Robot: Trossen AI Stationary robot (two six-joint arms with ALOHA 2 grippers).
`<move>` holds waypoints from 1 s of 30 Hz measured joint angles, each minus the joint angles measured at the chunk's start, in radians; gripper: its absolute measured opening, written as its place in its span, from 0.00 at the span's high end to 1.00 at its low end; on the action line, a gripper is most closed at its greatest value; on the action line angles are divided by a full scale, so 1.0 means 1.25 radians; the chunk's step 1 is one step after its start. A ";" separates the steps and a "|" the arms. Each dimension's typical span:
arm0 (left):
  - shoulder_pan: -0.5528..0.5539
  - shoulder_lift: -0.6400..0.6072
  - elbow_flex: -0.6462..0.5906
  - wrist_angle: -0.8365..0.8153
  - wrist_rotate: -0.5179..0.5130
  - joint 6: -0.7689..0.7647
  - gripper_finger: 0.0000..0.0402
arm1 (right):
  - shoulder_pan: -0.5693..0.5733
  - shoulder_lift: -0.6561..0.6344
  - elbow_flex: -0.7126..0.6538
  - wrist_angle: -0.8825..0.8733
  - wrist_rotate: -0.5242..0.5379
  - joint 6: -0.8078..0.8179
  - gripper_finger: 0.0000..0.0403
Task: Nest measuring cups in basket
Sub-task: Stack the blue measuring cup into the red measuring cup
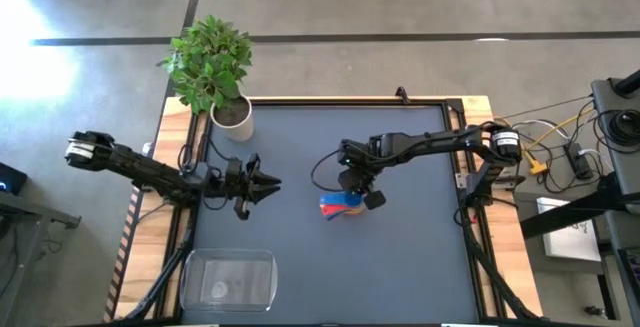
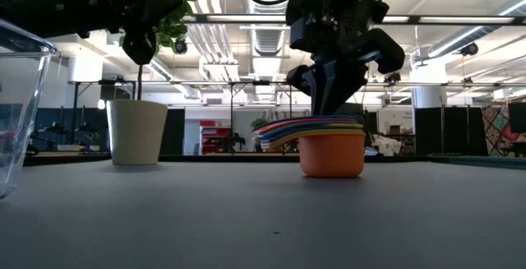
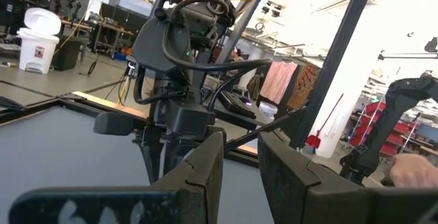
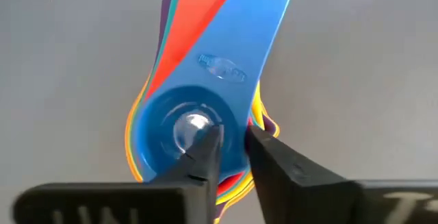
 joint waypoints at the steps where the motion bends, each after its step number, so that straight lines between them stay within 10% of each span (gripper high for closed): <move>1: 0.000 0.000 0.000 0.000 0.000 0.001 0.81 | 0.000 0.000 0.001 -0.001 0.000 0.000 0.81; 12: 0.001 0.001 0.000 -0.002 0.000 0.003 0.81 | 0.000 -0.046 0.036 -0.022 0.007 0.059 0.59; 30: 0.002 0.008 0.013 -0.007 -0.044 -0.033 0.81 | 0.072 -0.070 -0.003 0.076 -0.085 0.081 0.68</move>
